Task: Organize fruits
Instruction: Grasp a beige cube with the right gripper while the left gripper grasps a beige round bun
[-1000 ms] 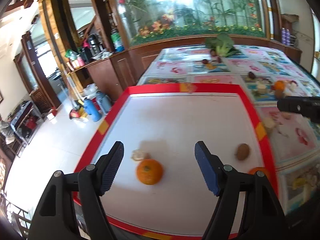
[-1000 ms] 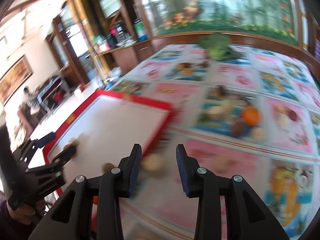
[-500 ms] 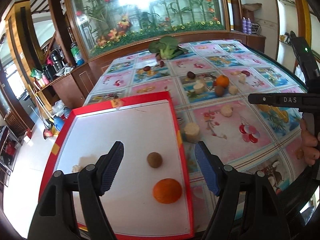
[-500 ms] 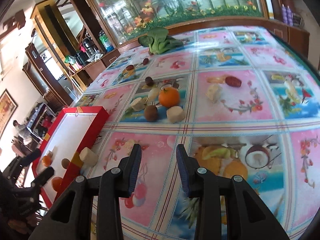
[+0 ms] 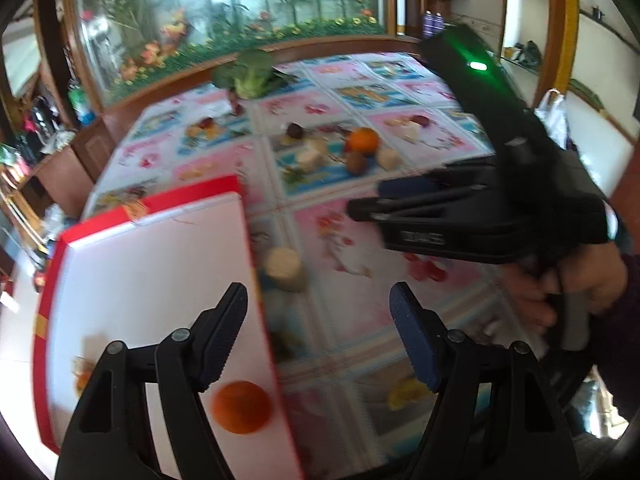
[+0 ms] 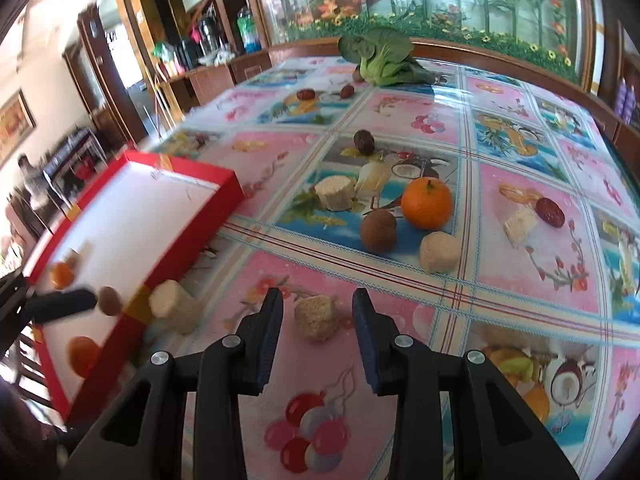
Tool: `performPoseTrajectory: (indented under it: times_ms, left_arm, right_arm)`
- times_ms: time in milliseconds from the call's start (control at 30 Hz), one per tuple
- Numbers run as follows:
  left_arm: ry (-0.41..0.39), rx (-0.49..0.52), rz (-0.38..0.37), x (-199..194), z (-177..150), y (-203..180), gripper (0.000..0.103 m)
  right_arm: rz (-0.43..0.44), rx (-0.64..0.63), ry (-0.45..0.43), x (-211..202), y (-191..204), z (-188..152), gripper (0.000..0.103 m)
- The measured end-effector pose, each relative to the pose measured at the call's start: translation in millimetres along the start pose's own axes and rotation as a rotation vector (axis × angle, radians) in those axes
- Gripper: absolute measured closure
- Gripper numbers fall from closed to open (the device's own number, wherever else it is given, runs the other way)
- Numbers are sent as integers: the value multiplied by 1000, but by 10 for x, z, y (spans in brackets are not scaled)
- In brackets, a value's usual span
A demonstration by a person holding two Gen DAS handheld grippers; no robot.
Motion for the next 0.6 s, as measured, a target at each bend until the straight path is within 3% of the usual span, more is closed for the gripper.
performPoseTrajectory:
  times_ms: [100,233,600]
  left_arm:
    - [26,1,-59,49,-45,-88,29]
    - [60,-20,-66,164,-65,-60,30]
    - [39,-69,-176,281,57,119,30]
  right_arm:
    - [5,0,-3,14,-24,1,69]
    - [1,12,-8,8,-48,-2,71]
    - [1,53,-12,-33,-118,-9,71]
Point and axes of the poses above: each gripper's, at about its wrist camera, not at the fingertips, and x roughly the way its jaws point, y to its left, z to its top, the point moved 2 cm from there along x, roughly the way its jaws point, and after that the axes turned 6 degrees about z, right-handed, at the moved point
